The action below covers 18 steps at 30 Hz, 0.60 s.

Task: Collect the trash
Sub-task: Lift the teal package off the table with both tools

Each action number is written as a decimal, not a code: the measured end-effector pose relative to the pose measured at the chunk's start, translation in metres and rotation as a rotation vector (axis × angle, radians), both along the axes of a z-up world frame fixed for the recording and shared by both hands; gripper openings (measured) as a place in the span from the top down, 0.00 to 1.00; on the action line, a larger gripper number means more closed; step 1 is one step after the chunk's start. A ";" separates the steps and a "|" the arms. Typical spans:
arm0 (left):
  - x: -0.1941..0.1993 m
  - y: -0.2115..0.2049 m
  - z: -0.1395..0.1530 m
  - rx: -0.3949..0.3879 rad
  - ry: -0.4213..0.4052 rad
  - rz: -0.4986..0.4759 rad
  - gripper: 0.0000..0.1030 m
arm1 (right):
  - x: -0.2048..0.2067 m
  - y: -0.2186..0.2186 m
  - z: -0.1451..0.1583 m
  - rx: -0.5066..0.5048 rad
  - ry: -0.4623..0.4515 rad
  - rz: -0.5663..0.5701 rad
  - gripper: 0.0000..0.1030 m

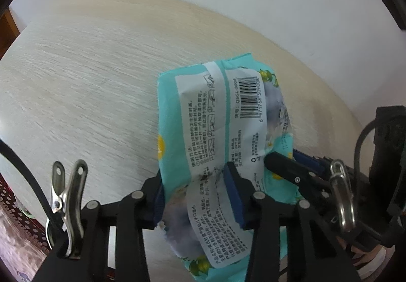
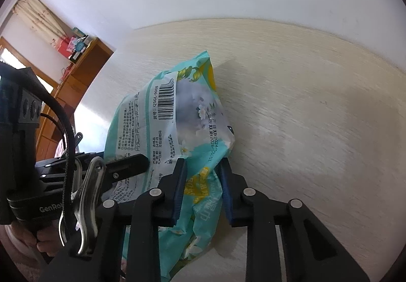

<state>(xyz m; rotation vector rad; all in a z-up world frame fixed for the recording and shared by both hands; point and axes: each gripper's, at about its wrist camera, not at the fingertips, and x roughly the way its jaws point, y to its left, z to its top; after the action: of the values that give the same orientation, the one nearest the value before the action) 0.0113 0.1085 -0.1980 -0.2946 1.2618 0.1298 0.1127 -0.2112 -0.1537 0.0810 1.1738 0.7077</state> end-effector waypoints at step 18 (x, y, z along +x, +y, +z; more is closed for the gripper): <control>-0.039 0.025 0.017 0.011 -0.052 0.034 0.60 | -0.017 0.017 0.016 0.006 -0.061 0.052 0.74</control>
<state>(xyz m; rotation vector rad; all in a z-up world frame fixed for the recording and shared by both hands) -0.0279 0.1339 -0.1809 -0.3079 1.2041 0.1572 0.0959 -0.1943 -0.1379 0.0338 1.1189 0.7548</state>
